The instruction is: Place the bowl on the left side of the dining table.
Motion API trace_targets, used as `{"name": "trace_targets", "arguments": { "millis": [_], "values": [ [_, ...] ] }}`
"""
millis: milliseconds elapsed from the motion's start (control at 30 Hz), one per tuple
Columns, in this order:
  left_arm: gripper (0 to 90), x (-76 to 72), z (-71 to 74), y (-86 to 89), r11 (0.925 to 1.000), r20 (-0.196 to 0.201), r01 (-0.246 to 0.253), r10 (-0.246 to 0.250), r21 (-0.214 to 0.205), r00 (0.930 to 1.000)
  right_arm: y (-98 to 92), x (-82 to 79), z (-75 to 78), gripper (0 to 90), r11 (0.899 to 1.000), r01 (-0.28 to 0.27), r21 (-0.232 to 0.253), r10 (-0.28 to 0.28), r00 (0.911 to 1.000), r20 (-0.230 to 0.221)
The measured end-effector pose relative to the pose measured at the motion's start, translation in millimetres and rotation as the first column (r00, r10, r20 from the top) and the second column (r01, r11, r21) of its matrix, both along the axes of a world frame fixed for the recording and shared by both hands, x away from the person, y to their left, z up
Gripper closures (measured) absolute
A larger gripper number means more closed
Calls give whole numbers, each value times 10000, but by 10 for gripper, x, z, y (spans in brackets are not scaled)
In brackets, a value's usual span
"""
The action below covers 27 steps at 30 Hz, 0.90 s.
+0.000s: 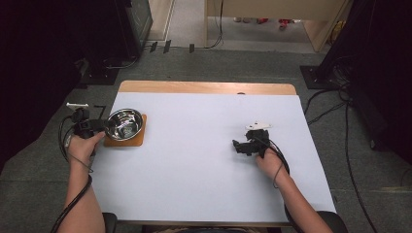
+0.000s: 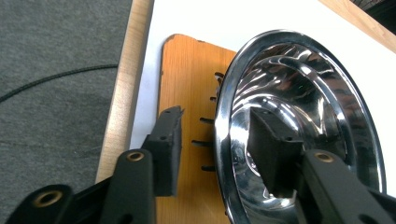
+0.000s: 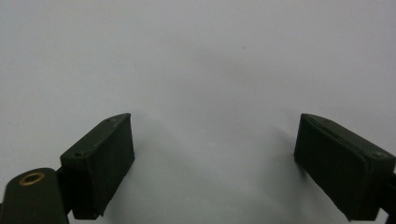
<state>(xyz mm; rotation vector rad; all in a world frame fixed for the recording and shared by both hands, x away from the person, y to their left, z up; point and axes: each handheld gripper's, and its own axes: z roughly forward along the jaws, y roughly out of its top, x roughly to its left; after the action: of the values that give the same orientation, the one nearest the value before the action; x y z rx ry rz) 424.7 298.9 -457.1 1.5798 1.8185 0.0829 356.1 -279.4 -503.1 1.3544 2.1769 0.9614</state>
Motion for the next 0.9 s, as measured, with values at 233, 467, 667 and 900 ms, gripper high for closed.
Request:
{"name": "trace_targets", "arguments": {
  "millis": [233, 467, 667, 900],
  "values": [
    [391, -24, 65, -5, 9994, 371, 121, -134, 334, 9992, -1, 0, 0, 117, 10000, -7, -6, 7, 10000, 5],
    [369, -39, 136, -38, 9971, 358, 206, -232, 726, 9991, -2, 0, 0, 117, 10000, -11, -18, 11, 10000, 3],
    [368, -64, 250, -50, 9966, 506, 257, -297, 777, 9983, -1, 0, 0, 117, 10000, -12, -18, 12, 10000, -1],
    [373, -85, 358, -80, 9944, 511, 333, -386, 1004, 9979, -1, 0, 0, 117, 10000, -11, -17, 11, 10000, -2]
  ]
}}
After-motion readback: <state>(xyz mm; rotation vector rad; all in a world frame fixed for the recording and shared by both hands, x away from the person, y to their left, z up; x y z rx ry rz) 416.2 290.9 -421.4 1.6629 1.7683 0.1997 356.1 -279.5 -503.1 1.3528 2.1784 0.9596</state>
